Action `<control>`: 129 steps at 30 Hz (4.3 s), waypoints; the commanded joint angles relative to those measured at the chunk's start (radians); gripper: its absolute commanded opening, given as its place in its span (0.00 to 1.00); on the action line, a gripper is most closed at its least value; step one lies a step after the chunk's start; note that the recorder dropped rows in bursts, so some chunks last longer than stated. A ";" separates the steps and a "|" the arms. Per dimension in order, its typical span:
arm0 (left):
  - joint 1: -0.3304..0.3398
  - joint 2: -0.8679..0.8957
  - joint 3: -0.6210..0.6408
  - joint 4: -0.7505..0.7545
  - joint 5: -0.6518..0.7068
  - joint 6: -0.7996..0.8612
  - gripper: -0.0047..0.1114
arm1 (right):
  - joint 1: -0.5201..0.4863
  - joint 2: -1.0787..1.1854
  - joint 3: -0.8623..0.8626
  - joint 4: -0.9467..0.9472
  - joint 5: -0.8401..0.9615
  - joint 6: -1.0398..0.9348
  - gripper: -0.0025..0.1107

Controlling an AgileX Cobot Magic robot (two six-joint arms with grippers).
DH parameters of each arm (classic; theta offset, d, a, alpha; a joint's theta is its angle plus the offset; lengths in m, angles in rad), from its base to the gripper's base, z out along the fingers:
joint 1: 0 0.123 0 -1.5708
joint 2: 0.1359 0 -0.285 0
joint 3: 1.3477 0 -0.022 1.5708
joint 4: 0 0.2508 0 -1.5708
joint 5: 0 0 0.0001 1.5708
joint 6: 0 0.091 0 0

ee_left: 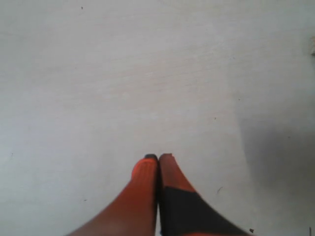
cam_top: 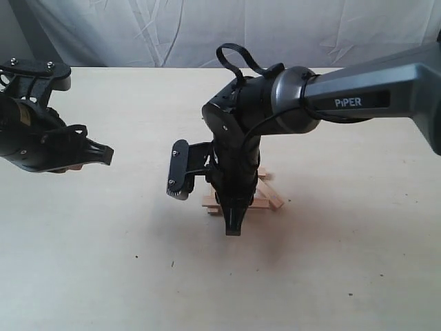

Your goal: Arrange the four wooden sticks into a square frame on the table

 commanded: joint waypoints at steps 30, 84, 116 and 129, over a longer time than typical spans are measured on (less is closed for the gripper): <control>0.002 -0.009 0.002 -0.020 -0.015 0.000 0.04 | -0.198 -0.070 -0.005 0.135 -0.032 0.385 0.39; 0.002 -0.009 0.002 -0.035 -0.034 0.002 0.04 | -0.200 0.026 -0.003 0.154 -0.008 0.498 0.38; 0.002 -0.007 0.002 -0.028 -0.034 0.004 0.04 | -0.413 -0.164 0.325 0.122 -0.127 0.740 0.17; 0.002 -0.007 0.002 -0.028 -0.036 0.004 0.04 | -0.413 -0.203 0.325 0.173 -0.078 0.723 0.45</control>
